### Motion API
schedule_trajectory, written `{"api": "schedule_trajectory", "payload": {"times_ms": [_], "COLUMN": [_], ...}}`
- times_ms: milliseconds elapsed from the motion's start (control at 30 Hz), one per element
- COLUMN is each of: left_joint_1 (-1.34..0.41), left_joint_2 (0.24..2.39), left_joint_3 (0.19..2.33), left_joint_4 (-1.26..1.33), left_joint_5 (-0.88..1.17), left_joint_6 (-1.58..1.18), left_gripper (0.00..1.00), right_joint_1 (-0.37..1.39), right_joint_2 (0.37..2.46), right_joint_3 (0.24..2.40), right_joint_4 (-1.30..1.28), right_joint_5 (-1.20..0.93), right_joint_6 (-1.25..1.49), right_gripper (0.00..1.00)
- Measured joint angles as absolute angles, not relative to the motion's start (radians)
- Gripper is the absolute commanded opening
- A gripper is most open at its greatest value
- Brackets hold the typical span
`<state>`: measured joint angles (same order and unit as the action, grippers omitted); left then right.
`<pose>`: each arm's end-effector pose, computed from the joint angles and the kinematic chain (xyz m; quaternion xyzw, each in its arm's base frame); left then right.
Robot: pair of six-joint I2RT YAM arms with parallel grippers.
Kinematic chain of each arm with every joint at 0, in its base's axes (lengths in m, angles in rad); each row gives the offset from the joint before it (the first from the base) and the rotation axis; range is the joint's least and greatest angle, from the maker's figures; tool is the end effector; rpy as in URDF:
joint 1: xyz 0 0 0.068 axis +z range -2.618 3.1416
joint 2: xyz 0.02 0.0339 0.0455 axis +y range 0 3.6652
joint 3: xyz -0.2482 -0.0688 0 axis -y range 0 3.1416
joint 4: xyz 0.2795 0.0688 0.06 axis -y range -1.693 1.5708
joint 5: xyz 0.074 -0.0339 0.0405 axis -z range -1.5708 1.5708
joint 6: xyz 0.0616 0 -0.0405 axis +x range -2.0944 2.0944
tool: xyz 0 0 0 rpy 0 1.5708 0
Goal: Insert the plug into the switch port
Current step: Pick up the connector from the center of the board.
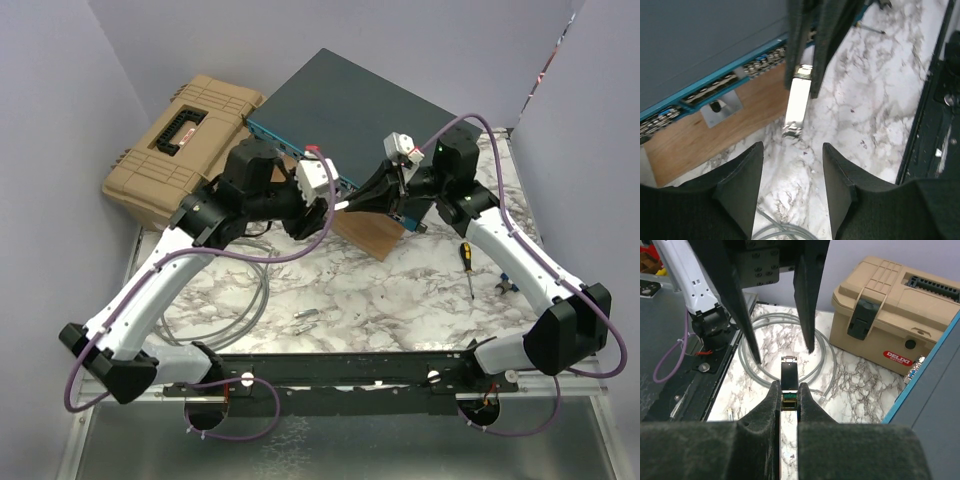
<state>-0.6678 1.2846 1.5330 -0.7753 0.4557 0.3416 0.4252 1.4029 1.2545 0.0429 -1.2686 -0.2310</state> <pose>0.2328 -0.2181 0.4135 0.5069 0.6847 -0.2721 0.4474 0.2997 0.2003 0.3665 -0.5682 0.4391 0.4907 0.4935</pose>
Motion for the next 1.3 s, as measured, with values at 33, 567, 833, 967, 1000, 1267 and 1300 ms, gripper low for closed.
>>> {"api": "schedule_trajectory", "payload": {"times_ms": [33, 567, 833, 967, 1000, 1267, 1300], "left_joint_1": [-0.656, -0.512, -0.512, -0.512, -0.512, -0.508, -0.507], "left_joint_2": [1.264, 1.089, 1.076, 1.076, 1.076, 1.079, 1.081], "left_joint_3": [1.507, 1.102, 1.024, 1.024, 1.023, 1.022, 1.022], "left_joint_4": [-0.741, -0.114, 0.124, 0.181, 0.188, 0.232, 0.236], "left_joint_5": [0.456, 0.668, 0.756, 0.785, 0.789, 0.812, 0.812], "left_joint_6": [0.331, -0.023, -0.158, -0.179, -0.181, -0.199, -0.200], "left_gripper": [0.53, 0.54, 0.52, 0.48, 0.45, 0.30, 0.30], "right_joint_1": [0.423, 0.404, 0.403, 0.403, 0.403, 0.404, 0.404], "right_joint_2": [1.400, 1.338, 1.338, 1.338, 1.338, 1.338, 1.338], "right_joint_3": [1.247, 1.098, 1.068, 1.058, 1.056, 1.049, 1.048], "right_joint_4": [0.064, 0.464, 0.613, 0.672, 0.682, 0.744, 0.749], "right_joint_5": [-1.267, -1.205, -1.190, -1.191, -1.191, -1.198, -1.199], "right_joint_6": [-0.216, 0.066, 0.182, 0.227, 0.236, 0.284, 0.288], "right_gripper": [0.00, 0.00, 0.00, 0.01, 0.01, 0.00, 0.00]}}
